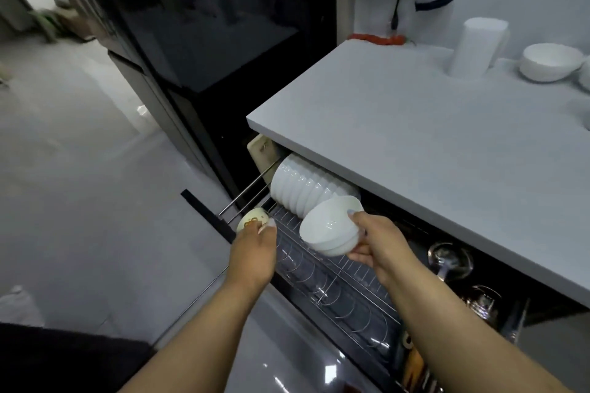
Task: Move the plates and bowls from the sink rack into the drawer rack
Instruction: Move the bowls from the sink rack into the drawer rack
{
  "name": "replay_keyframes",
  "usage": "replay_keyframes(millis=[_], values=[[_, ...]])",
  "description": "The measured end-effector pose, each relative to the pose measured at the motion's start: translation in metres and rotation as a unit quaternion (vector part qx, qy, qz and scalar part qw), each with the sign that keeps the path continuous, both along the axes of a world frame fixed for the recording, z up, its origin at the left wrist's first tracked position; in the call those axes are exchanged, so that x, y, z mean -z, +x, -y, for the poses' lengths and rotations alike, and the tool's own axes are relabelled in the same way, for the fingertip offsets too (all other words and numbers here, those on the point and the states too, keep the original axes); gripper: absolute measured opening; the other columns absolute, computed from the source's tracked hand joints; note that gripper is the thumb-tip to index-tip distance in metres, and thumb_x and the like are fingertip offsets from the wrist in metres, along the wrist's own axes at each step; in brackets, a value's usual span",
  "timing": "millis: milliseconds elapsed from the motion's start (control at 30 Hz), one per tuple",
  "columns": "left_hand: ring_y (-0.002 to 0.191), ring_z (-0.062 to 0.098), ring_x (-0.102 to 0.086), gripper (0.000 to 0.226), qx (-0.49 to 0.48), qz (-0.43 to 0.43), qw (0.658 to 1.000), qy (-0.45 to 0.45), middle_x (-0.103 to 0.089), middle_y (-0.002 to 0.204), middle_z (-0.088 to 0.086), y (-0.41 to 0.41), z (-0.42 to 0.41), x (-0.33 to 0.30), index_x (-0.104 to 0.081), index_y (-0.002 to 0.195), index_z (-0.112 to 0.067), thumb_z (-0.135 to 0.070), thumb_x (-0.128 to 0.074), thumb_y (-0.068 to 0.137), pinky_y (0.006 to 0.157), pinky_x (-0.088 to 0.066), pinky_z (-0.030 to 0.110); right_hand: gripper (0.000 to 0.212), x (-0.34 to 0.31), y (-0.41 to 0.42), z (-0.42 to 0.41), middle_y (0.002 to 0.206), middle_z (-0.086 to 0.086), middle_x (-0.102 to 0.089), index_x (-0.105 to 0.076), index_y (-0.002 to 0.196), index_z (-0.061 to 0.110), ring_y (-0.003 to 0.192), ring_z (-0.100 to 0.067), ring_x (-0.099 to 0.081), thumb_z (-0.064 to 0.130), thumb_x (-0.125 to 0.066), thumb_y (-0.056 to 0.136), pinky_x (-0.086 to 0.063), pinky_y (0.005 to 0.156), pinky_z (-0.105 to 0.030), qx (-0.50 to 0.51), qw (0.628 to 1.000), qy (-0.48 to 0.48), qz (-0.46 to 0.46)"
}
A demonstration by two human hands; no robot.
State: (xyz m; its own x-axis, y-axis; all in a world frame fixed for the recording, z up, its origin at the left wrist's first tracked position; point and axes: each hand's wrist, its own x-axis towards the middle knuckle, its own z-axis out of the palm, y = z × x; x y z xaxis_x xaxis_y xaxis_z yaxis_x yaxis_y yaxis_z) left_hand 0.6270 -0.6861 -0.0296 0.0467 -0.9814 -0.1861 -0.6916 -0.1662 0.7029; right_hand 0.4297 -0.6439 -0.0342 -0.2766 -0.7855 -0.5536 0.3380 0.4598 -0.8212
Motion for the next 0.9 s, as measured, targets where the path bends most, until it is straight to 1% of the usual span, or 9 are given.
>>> replay_keyframes(millis=[67,133,200,333,533,667,733,833,900], values=[[0.102,0.031,-0.057,0.058,0.007,0.033,0.999,0.0,-0.064,0.11,0.014,0.01,0.013,0.012,-0.061,0.115,-0.009,-0.053,-0.032,0.091,0.093,-0.047,0.046,0.029,0.012,0.004,0.011,0.09,-0.01,-0.065,-0.061,0.106,0.01,0.068,-0.021,-0.062,0.033,-0.061,0.089,-0.053,0.056,-0.027,-0.001,1.0,0.015,0.009],[0.102,0.028,-0.056,0.063,0.013,0.066,0.998,0.001,-0.062,0.11,0.011,0.018,0.024,0.022,-0.06,0.115,-0.012,-0.06,-0.029,0.089,0.092,-0.047,0.046,0.031,0.023,0.009,0.021,0.091,-0.01,-0.064,-0.06,0.107,0.01,0.064,-0.018,-0.061,0.034,-0.062,0.087,-0.051,0.051,-0.025,-0.001,0.999,0.03,0.012],[0.114,0.027,-0.049,0.062,0.018,0.09,0.996,0.014,-0.057,0.122,0.011,0.027,0.034,0.03,-0.053,0.126,-0.012,-0.059,-0.031,0.092,0.098,-0.044,0.047,0.036,0.035,0.013,0.031,0.097,-0.013,-0.065,-0.06,0.109,0.009,0.066,-0.019,-0.062,0.037,-0.065,0.085,-0.05,0.049,-0.024,0.003,0.999,0.045,0.004],[0.141,0.028,-0.024,0.068,0.061,0.165,0.984,0.016,-0.034,0.15,0.013,0.047,0.053,0.047,-0.036,0.143,-0.01,-0.057,-0.026,0.095,0.118,-0.021,0.043,0.045,0.063,0.028,0.053,0.103,-0.015,-0.066,-0.057,0.112,0.009,0.065,-0.019,-0.063,0.039,-0.069,0.08,-0.05,0.046,-0.022,0.011,0.997,0.074,-0.018],[0.148,0.021,0.002,0.07,0.126,0.227,0.966,0.024,-0.004,0.161,0.007,0.087,0.085,0.071,-0.01,0.153,-0.015,-0.056,-0.023,0.097,0.119,-0.001,0.041,0.046,0.1,0.07,0.093,0.097,-0.013,-0.06,-0.052,0.106,0.011,0.07,-0.024,-0.058,0.035,-0.075,0.075,-0.052,0.047,-0.028,0.03,0.991,0.115,-0.054],[0.147,0.019,0.011,0.072,0.187,0.267,0.945,0.015,0.005,0.161,0.004,0.109,0.107,0.082,-0.002,0.154,-0.017,-0.058,-0.02,0.097,0.118,0.005,0.042,0.052,0.124,0.106,0.121,0.094,-0.011,-0.062,-0.053,0.096,0.012,0.085,-0.032,-0.065,0.041,-0.08,0.062,-0.057,0.076,-0.048,0.035,0.985,0.144,-0.086],[0.147,0.018,0.011,0.073,0.215,0.284,0.935,-0.003,0.004,0.161,0.005,0.119,0.118,0.09,-0.003,0.154,-0.018,-0.06,-0.017,0.096,0.117,0.007,0.043,0.053,0.141,0.119,0.135,0.088,-0.011,-0.064,-0.057,0.091,0.009,0.081,-0.03,-0.065,0.044,-0.08,0.058,-0.056,0.075,-0.048,0.032,0.983,0.151,-0.102],[0.147,0.018,0.011,0.083,0.254,0.295,0.92,-0.04,0.0,0.161,0.006,0.127,0.135,0.101,-0.006,0.153,-0.018,-0.067,-0.002,0.086,0.116,0.012,0.045,0.083,0.177,0.131,0.156,0.094,-0.015,-0.068,-0.062,0.099,0.003,0.082,-0.03,-0.068,0.057,-0.076,0.037,-0.058,0.074,-0.053,0.02,0.975,0.182,-0.125],[0.147,0.018,0.012,0.085,0.277,0.289,0.915,-0.06,0.0,0.161,0.006,0.129,0.144,0.105,-0.006,0.153,-0.018,-0.066,0.002,0.083,0.115,0.016,0.045,0.091,0.201,0.134,0.169,0.098,-0.016,-0.067,-0.06,0.104,0.002,0.085,-0.03,-0.067,0.057,-0.074,0.033,-0.057,0.077,-0.051,0.01,0.97,0.197,-0.14]])
